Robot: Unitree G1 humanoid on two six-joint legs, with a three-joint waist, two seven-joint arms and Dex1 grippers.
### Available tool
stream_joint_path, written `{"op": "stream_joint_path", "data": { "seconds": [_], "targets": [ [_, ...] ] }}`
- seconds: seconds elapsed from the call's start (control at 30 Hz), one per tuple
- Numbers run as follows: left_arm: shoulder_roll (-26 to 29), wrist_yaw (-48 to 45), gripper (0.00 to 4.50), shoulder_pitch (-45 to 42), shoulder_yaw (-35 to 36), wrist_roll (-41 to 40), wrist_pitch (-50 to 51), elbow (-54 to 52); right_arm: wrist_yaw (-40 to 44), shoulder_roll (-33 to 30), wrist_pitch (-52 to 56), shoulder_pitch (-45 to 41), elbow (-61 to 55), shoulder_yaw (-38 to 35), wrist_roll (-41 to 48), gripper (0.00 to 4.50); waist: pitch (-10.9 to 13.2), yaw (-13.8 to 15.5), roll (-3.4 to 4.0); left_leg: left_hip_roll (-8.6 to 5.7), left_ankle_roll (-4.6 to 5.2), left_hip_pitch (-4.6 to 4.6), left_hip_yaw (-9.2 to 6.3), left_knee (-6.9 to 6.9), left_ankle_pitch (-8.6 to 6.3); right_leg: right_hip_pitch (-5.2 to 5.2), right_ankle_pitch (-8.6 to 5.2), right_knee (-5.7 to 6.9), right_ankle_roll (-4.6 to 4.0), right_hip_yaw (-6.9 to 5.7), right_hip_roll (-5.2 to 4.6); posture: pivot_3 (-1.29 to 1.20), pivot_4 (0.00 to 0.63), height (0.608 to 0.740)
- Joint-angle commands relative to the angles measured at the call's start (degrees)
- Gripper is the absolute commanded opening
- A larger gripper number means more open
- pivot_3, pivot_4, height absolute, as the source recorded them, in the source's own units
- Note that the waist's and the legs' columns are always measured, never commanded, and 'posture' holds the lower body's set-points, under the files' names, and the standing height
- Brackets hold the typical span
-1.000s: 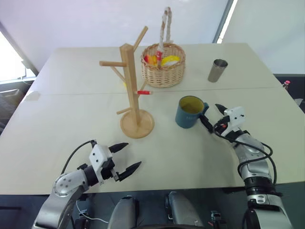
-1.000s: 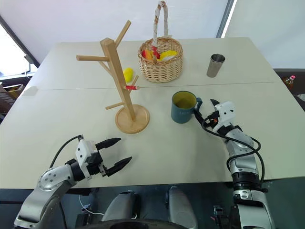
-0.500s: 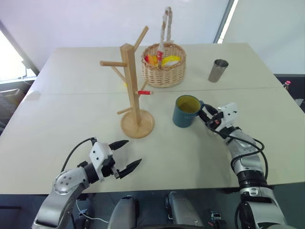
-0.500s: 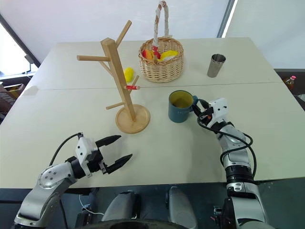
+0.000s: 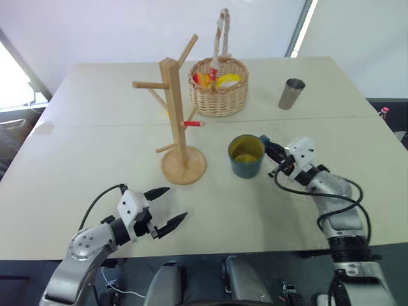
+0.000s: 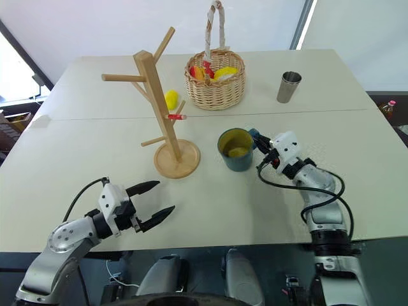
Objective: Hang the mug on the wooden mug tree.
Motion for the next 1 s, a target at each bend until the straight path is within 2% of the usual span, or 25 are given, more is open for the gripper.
{"op": "stream_joint_path", "data": {
  "seconds": [0.03, 0.27, 0.47, 1.0],
  "targets": [
    [0.67, -0.36, 4.50, -0.50, 1.97, -0.53, -1.17, -0.15, 2.28, -4.09, -1.51, -0.41, -10.32, 2.94, -3.99, 0.03, 0.01, 0.05, -0.02, 0.00, 0.00, 0.00, 0.01, 0.00, 0.00, 0.00, 0.00, 0.00, 0.00, 0.00, -0.01, 0.00, 0.150, 0.740],
    [0.93, -0.84, 4.50, -3.22, 6.07, -4.16, -0.53, 1.02, 4.91, -7.26, 5.32, -6.56, -20.02, 6.55, -4.77, 0.03, 0.03, 0.09, -0.04, -0.01, 0.00, -0.01, 0.00, 0.06, 0.00, 0.01, 0.00, 0.00, 0.00, -0.01, -0.01, 0.00, 0.150, 0.740],
    [2.86, -2.92, 4.50, -4.25, 12.39, -12.25, 2.52, -0.99, 6.95, -7.51, 12.85, -13.50, -23.54, 9.96, -5.65, 0.03, 0.03, 0.08, -0.06, 0.00, 0.00, -0.04, -0.01, 0.05, 0.00, -0.01, 0.00, -0.04, -0.01, -0.02, -0.03, 0.00, 0.150, 0.740],
    [3.11, -1.67, 4.50, -4.33, 13.49, -11.34, 2.76, -1.94, 8.03, -4.74, 16.22, -25.96, -20.05, 15.79, -8.46, 0.03, 0.03, 0.08, -0.06, -0.01, 0.00, -0.07, -0.01, 0.03, 0.00, -0.04, 0.00, -0.08, -0.02, -0.02, -0.07, 0.00, 0.150, 0.740]
  ]
}}
